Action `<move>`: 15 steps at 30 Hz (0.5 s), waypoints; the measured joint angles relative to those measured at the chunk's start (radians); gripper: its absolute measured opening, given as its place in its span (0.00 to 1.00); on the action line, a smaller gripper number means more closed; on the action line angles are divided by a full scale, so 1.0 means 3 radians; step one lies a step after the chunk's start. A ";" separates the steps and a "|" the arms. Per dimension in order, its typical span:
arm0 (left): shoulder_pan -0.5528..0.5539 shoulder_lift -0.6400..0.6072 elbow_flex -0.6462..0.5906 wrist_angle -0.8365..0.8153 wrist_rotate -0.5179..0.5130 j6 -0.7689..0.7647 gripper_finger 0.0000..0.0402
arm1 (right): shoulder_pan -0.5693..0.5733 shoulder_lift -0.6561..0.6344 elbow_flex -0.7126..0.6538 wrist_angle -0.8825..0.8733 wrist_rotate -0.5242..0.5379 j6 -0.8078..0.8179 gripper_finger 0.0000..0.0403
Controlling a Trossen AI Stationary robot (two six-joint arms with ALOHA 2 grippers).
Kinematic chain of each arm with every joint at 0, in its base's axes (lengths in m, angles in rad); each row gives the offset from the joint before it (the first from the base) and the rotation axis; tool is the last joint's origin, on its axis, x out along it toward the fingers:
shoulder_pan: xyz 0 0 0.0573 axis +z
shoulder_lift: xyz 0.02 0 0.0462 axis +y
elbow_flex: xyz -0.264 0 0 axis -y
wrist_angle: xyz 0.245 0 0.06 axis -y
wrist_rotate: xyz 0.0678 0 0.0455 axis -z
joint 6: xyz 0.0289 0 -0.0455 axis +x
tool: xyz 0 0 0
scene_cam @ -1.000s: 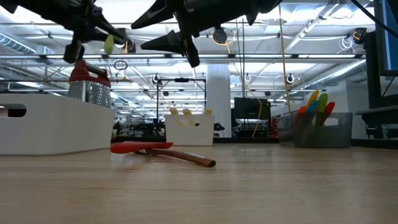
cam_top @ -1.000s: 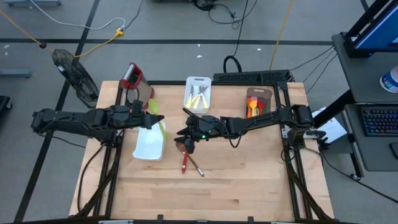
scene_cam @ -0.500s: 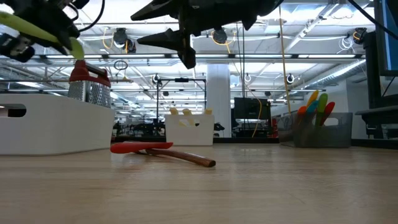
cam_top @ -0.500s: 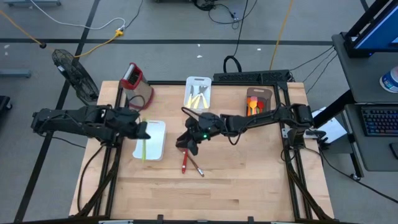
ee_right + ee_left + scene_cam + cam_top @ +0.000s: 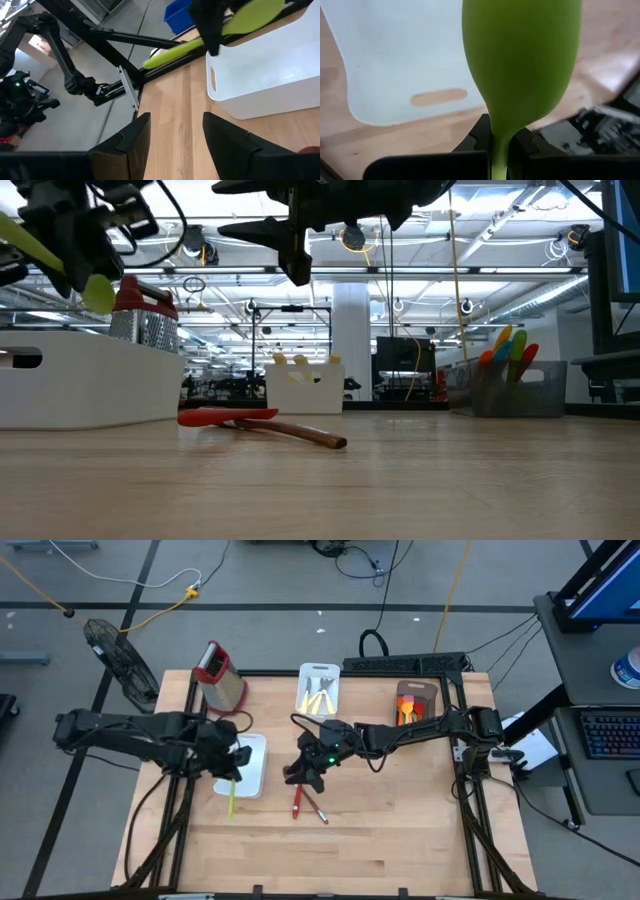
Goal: Pick & Place Kitchen Items
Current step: Put the green serving spoon into the bottom white bin
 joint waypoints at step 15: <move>0.0787 0.0734 0.0000 -0.0001 0.0427 0.0743 0.04 | 0.0001 0.0000 0.0000 0.0000 -0.0348 -0.0013 0.43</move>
